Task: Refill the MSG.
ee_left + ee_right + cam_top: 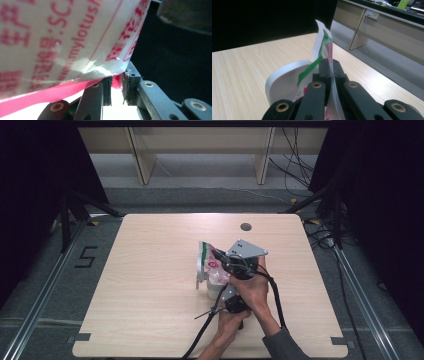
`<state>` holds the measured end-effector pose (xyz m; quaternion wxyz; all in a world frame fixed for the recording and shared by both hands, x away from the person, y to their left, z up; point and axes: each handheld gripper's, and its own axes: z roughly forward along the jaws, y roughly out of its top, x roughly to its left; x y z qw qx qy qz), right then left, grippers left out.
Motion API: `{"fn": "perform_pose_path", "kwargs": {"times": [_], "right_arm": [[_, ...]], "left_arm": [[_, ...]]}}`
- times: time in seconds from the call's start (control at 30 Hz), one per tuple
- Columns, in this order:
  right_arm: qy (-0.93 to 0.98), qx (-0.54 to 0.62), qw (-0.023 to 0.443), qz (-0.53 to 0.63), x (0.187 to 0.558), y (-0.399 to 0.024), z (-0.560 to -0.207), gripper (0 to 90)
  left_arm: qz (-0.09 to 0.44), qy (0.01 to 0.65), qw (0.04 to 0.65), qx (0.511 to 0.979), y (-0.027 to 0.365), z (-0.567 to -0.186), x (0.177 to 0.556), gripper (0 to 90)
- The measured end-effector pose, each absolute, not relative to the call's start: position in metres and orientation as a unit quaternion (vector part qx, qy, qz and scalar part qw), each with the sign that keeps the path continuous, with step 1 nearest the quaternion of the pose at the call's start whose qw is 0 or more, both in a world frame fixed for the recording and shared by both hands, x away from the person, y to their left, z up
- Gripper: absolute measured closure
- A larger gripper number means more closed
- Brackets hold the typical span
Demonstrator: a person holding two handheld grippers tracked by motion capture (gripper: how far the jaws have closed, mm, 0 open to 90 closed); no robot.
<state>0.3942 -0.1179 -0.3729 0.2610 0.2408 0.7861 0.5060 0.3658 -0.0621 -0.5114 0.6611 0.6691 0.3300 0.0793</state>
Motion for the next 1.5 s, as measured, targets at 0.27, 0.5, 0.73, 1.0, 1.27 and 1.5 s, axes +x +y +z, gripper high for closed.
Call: {"fn": "perform_pose_path", "kwargs": {"times": [0.27, 0.5, 0.73, 1.0, 1.27, 1.5], "right_arm": [[0.782, 0.238, 0.266, 0.511, 0.393, -0.118, -0.371, 90.0], [0.783, 0.244, 0.261, 0.508, 0.393, -0.118, -0.373, 90.0], [0.781, 0.246, 0.264, 0.51, 0.395, -0.121, -0.373, 90.0], [0.774, 0.256, 0.258, 0.519, 0.396, -0.131, -0.371, 90.0], [0.769, 0.257, 0.25, 0.529, 0.395, -0.135, -0.372, 90.0], [0.761, 0.266, 0.252, 0.536, 0.395, -0.139, -0.371, 90.0]], "left_arm": [[0.078, 0.326, 0.669, 0.663, -0.062, -0.512, 0.367, 79.2], [0.077, 0.325, 0.668, 0.665, -0.063, -0.512, 0.366, 79.2], [0.083, 0.334, 0.655, 0.673, -0.063, -0.514, 0.364, 79.0], [0.079, 0.336, 0.646, 0.682, -0.062, -0.516, 0.364, 78.3], [0.083, 0.335, 0.642, 0.685, -0.062, -0.518, 0.363, 78.0], [0.073, 0.352, 0.655, 0.665, -0.065, -0.519, 0.362, 77.7]]}}
